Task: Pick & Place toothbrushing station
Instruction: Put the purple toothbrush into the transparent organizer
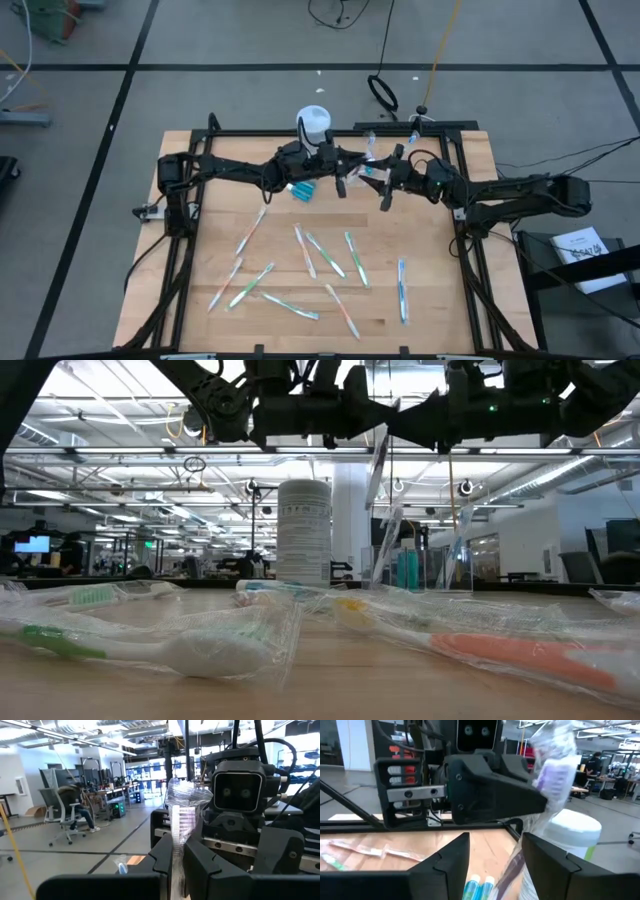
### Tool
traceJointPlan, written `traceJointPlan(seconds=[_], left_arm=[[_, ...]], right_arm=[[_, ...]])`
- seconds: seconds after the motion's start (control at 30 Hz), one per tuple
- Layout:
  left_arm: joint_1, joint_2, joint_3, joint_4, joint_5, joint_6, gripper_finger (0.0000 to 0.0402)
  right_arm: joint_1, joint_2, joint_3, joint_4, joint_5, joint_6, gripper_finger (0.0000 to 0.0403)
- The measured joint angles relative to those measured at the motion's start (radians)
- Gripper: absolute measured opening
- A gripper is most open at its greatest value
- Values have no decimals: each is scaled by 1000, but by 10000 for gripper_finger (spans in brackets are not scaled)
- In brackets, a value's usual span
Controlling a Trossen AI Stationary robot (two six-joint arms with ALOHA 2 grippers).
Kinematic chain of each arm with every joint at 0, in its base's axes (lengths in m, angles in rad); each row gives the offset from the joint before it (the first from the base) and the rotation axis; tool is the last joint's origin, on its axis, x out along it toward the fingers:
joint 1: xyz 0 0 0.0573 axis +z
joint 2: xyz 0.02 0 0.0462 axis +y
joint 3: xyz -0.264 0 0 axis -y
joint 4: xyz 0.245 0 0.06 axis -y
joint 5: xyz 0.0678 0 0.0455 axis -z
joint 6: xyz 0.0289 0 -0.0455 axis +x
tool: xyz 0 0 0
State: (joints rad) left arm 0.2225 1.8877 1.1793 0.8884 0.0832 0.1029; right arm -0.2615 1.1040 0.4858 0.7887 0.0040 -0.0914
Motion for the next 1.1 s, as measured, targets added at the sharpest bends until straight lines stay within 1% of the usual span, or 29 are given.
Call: traceJointPlan(seconds=[0.13, 0.2, 0.33, 0.37, 0.5, 0.67, 0.8, 0.93, 1.0, 1.1], left_arm=[[0, 0, 0, -1, -14, 4, 31], [0, 0, 0, -2, -22, 4, 31], [-1, 0, 0, -3, -31, 4, 31], [-1, 0, 0, -3, -31, 4, 31], [-3, 0, 0, 1, -32, 4, 31], [-11, 0, 3, 4, -28, 4, 31], [-22, 0, 14, 5, -28, 29, 31], [-27, 0, 21, 4, -28, 35, 31], [-28, 0, 21, 1, -31, 42, 31], [-28, 0, 21, -12, -32, 49, 31]], right_arm=[[0, -24, 0, -29, 24, -4, 167], [0, -47, 0, -72, 31, -2, 165], [-1, -89, 0, -148, 130, -3, 165], [-2, -94, 0, -152, 137, -3, 165], [-2, -94, 0, -123, 101, 30, 164], [-10, -64, 0, -91, 100, 50, 164], [-15, -9, 0, -9, 74, 52, 164], [-15, 49, 0, 73, 76, 21, 164], [-15, 57, 0, 82, 77, -1, 159], [-15, 54, 0, 81, 74, -6, 137]])
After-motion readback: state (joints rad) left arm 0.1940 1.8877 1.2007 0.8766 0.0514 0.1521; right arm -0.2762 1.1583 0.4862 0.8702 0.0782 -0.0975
